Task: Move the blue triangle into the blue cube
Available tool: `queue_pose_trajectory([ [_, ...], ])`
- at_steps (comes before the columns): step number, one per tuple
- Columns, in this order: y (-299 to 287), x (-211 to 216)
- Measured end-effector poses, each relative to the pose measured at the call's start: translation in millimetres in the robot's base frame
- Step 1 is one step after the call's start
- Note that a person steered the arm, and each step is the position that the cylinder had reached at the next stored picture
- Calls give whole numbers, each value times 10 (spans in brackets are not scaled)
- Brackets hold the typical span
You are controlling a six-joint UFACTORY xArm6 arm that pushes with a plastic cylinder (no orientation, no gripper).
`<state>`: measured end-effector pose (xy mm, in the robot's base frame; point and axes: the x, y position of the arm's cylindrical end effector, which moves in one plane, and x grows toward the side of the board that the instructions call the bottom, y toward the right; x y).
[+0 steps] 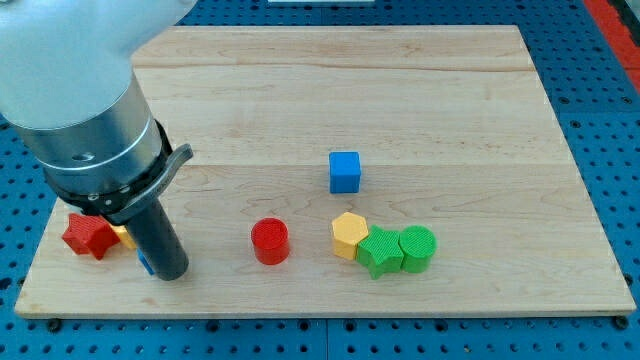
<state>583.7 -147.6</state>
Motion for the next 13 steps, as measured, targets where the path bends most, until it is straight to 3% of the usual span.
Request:
queue_pose_trajectory([
  [1,-174,318],
  [4,-228,-488],
  [6,-336,-768],
  [9,1477,-1068],
  [10,1345,-830],
  [11,1818,-827],
  [12,1754,-1238],
  [13,1299,-1566],
])
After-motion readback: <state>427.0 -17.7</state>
